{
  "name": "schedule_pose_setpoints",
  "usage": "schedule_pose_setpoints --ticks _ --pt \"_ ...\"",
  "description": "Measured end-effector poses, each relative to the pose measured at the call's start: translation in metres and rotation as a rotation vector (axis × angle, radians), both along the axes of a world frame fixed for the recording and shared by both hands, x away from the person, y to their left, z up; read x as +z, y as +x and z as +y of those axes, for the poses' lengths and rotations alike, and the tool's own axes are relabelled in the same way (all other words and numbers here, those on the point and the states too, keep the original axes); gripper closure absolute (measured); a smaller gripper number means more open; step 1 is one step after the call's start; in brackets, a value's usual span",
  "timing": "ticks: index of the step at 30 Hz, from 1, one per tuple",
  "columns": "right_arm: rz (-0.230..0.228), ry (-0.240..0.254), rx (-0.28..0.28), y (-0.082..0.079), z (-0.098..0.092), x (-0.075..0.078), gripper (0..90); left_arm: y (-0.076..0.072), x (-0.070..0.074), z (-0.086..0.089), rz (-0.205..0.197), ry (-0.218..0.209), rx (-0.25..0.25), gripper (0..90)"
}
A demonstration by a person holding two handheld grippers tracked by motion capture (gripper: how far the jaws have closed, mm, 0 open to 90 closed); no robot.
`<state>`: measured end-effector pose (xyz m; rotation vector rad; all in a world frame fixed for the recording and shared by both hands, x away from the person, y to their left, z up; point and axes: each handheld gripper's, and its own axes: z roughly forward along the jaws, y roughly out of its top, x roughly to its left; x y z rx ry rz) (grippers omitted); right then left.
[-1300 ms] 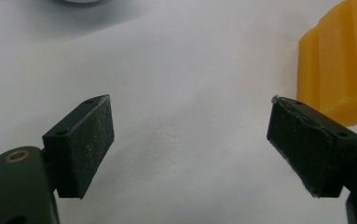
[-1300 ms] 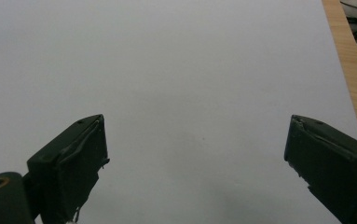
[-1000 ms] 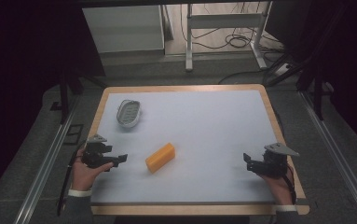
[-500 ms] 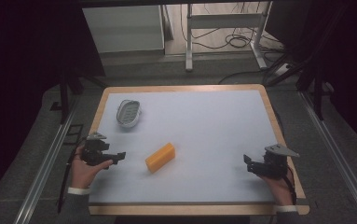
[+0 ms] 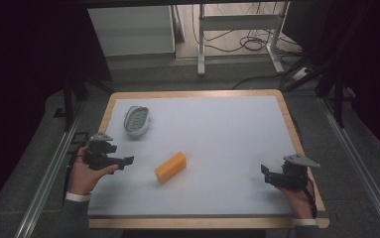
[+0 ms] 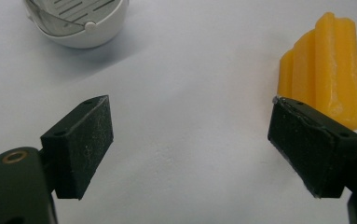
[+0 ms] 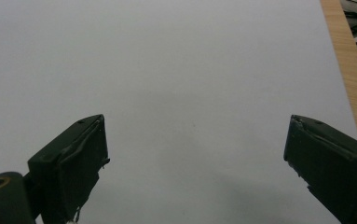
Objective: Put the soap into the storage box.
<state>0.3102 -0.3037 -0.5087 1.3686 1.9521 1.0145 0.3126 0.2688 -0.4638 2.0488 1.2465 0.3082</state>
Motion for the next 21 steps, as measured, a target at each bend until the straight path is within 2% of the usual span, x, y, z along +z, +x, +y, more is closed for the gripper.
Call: schedule_pose_setpoints --ticks 12,17,21 --pt "-0.013 -0.005 -0.011 -0.002 -0.005 0.003 6.1 0.003 0.011 -0.005 -0.009 0.011 -0.012 14.3" --pt "-0.012 -0.010 -0.013 -0.002 -0.006 0.002 6.1 0.008 0.014 -0.014 0.006 0.017 -0.039 15.9" --pt "-0.014 -0.011 -0.011 -0.002 -0.006 0.002 6.1 0.008 0.019 -0.018 0.000 0.018 -0.048 16.3"
